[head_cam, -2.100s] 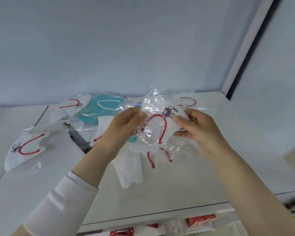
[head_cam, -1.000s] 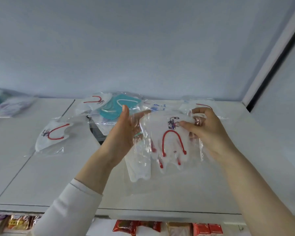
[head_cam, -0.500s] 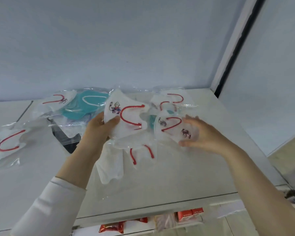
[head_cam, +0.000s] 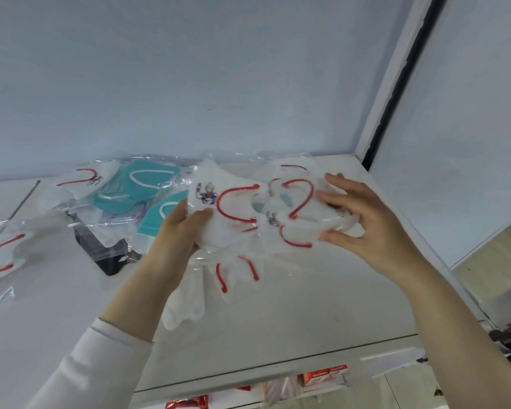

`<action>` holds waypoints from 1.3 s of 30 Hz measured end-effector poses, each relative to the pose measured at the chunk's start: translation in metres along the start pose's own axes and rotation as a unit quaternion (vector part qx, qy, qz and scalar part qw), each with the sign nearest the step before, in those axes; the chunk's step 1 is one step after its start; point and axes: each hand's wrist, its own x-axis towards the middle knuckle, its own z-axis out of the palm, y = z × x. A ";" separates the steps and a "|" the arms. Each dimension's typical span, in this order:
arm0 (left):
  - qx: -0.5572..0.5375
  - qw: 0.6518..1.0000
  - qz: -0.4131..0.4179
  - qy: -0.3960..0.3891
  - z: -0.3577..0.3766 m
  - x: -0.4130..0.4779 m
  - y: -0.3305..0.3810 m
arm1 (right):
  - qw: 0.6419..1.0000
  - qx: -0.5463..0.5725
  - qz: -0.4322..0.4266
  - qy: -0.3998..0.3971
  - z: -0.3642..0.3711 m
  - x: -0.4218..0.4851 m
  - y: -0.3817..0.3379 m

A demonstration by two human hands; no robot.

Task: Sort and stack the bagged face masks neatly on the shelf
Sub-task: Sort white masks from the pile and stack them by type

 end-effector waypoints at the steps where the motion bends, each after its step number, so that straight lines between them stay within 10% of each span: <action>1: -0.008 1.000 -0.008 -0.021 0.005 -0.002 -0.002 | 0.999 -0.030 -0.024 -0.017 0.006 0.003 -0.002; 6: 0.016 0.998 0.005 -0.057 0.021 -0.012 -0.005 | 0.989 -0.095 -0.047 -0.107 0.031 0.011 -0.011; 9: 0.012 0.999 0.018 -0.023 0.015 -0.012 -0.007 | 0.987 0.078 0.067 -0.125 0.033 0.008 -0.024; 16: -0.021 1.000 0.020 0.011 0.004 -0.018 -0.008 | 0.908 0.297 0.281 0.091 0.053 0.006 -0.020; 19: -0.024 0.999 0.030 0.025 -0.011 -0.017 -0.005 | 0.936 0.232 0.210 0.162 0.023 0.022 -0.021; 23: 0.025 0.999 0.030 -0.006 -0.022 -0.016 0.004 | 0.998 0.051 0.041 0.012 -0.004 0.053 -0.055; 31: 0.142 0.979 0.062 -0.135 -0.010 -0.026 0.009 | 0.952 -0.155 -0.256 -0.066 0.067 0.084 -0.085; 35: 0.076 0.995 0.059 0.038 -0.036 -0.011 0.001 | 0.993 -0.080 -0.059 0.056 0.046 0.060 -0.042; 39: 0.001 0.992 0.042 0.118 -0.060 0.002 -0.002 | 0.965 -0.181 0.107 -0.158 0.045 0.014 0.012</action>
